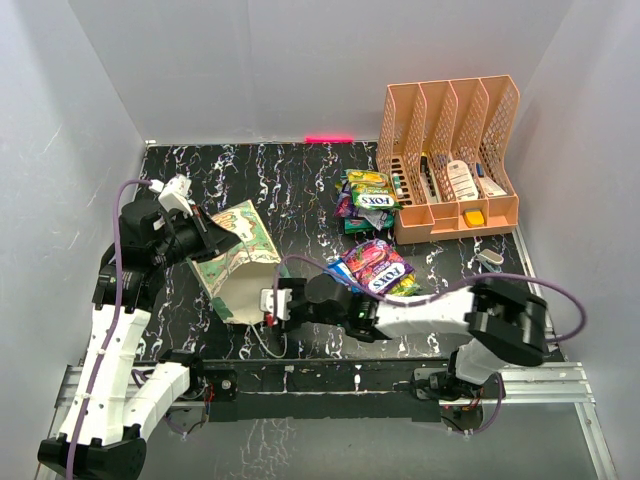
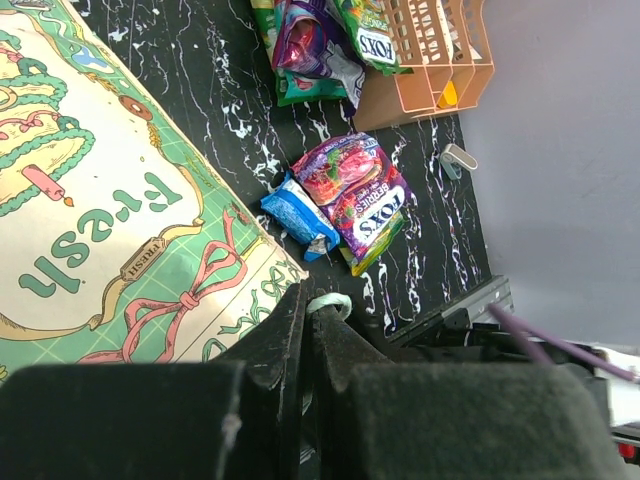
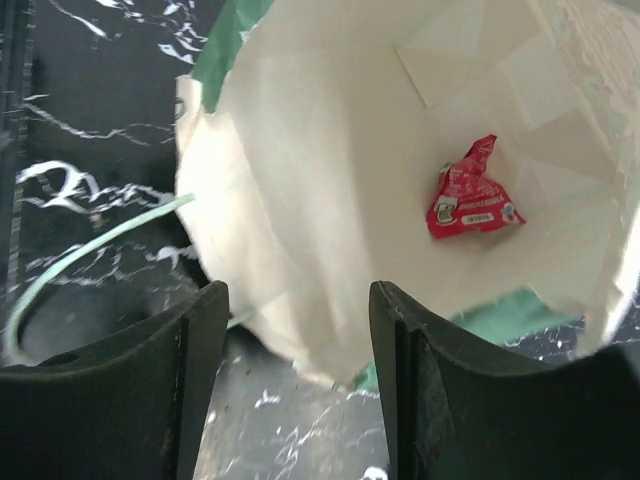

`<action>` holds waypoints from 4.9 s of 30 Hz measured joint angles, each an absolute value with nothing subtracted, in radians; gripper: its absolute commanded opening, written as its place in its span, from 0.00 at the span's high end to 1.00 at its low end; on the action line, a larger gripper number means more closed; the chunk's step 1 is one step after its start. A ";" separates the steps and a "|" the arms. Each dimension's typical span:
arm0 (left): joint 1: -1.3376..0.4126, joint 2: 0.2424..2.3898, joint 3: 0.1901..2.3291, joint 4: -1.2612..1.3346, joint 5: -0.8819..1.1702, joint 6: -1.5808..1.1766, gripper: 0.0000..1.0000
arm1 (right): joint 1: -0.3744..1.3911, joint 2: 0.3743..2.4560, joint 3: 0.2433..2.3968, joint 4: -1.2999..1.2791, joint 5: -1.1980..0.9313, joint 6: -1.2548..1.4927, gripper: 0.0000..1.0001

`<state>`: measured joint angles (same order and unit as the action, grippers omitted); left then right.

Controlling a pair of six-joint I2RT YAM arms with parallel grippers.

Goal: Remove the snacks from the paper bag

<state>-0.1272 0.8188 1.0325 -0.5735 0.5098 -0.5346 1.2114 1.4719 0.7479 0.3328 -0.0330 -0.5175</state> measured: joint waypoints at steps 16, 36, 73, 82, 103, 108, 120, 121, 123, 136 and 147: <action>-0.128 0.818 1.032 -0.575 0.549 -0.540 1.00 | 1.206 2.120 1.029 1.015 0.209 -0.756 0.42; -0.128 0.826 1.071 -0.577 0.582 -0.543 1.00 | 1.087 2.389 1.246 1.161 0.157 -0.805 0.25; -0.153 0.849 1.087 -0.647 0.445 -0.528 1.00 | 1.006 2.406 1.446 0.736 0.152 -0.790 0.93; -0.153 0.849 1.087 -0.653 0.381 -0.544 1.00 | 1.103 2.107 1.063 0.781 0.151 -0.639 0.93; -0.153 0.832 1.104 -0.672 0.340 -0.548 1.00 | 1.170 1.700 0.809 0.635 -0.066 -0.429 0.93; -0.154 0.831 1.104 -0.676 0.329 -0.551 1.00 | 1.206 1.612 0.776 0.602 -0.076 -0.385 0.93; -0.154 0.834 1.124 -0.693 0.324 -0.575 1.00 | 1.232 1.177 0.648 0.340 -0.105 -0.372 0.93; -0.154 0.841 1.148 -0.693 0.327 -0.589 1.00 | 1.232 1.105 0.640 0.316 -0.109 -0.376 0.93; -0.154 0.848 1.175 -0.688 0.330 -0.610 1.00 | 1.232 1.003 0.636 0.294 -0.108 -0.383 0.93; -0.154 0.948 1.396 -0.636 0.238 -0.661 1.00 | 1.232 0.849 0.700 0.297 0.318 -0.302 0.93; -0.155 0.834 1.306 -0.718 0.004 -0.691 1.00 | 1.232 0.915 0.715 0.220 0.532 -0.276 0.93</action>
<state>-0.1547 0.8341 1.3056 -0.7177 0.0040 -0.6910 1.2324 0.9154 0.7155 0.2203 0.5320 -0.2756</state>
